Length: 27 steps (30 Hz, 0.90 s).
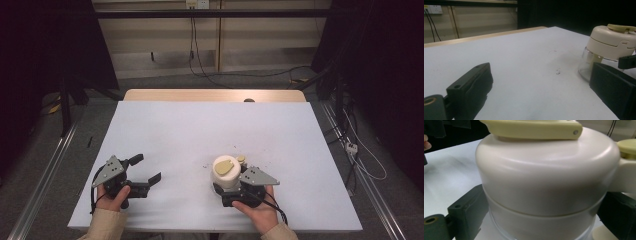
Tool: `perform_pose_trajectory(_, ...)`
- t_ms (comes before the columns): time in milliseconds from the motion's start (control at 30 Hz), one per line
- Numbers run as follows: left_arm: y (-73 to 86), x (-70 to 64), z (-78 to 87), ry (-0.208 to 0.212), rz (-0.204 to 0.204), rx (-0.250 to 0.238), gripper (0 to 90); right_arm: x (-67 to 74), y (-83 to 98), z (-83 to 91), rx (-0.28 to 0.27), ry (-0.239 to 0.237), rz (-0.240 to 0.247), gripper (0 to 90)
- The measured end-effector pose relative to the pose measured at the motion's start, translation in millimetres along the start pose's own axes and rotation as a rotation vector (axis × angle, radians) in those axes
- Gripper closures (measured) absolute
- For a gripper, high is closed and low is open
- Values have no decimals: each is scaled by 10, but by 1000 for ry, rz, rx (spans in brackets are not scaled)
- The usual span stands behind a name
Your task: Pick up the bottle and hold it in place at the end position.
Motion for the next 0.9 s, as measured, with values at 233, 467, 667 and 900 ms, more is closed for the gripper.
perform_pose_trajectory(233,1,1,-3,-2,1,0,43,5,-23,-55,-9,9,-19,44)
perform_pose_trajectory(467,2,1,-5,-2,2,0,43,6,-35,-83,-11,12,-44,53)
perform_pose_trajectory(667,1,3,-2,-2,0,-1,43,-11,-51,-89,2,-1,-37,56)
perform_pose_trajectory(900,-1,6,2,-4,-1,-3,43,-26,-52,-92,-18,-18,-38,59)
Point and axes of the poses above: each handheld gripper's, and its own axes: z roughly backward along the jaws, y roughly out of its underside, x roughly to its left, the point moved 3 cm from there along -z, roughly forward along the jaws, and after that the axes turned 3 degrees about -z, right-handed, at the moved point
